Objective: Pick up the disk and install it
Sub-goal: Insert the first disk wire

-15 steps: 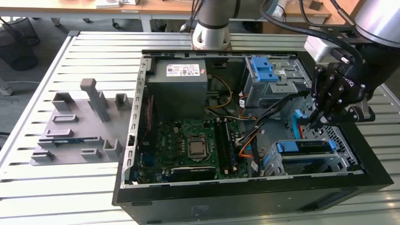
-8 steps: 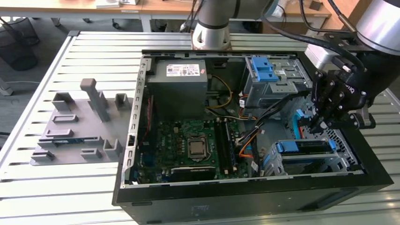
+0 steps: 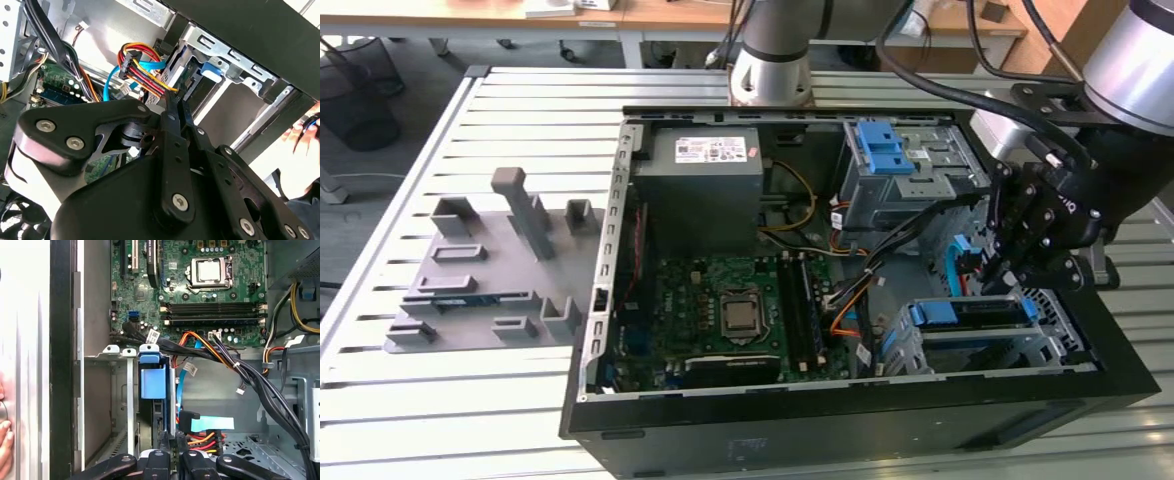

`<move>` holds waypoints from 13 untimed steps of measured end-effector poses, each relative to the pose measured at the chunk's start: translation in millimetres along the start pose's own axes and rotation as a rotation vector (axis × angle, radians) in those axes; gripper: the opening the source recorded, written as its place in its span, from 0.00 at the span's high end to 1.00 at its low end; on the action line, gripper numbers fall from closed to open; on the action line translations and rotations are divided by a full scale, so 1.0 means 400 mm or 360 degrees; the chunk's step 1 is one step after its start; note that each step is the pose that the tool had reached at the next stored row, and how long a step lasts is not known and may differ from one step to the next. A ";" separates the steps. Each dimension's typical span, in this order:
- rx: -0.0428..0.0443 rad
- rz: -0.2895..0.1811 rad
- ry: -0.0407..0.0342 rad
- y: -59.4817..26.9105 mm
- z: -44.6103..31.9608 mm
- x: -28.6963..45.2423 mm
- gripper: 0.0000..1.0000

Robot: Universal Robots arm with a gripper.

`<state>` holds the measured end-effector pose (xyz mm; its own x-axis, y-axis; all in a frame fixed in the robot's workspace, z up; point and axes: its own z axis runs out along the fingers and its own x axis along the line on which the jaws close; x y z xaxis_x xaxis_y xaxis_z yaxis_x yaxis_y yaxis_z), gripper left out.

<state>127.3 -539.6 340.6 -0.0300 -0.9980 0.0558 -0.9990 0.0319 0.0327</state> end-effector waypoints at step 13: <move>-0.0007 0.0005 0.0000 -0.008 0.009 0.019 0.84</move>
<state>130.2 -547.6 337.4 -0.0332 -0.9979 0.0557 -0.9987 0.0353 0.0367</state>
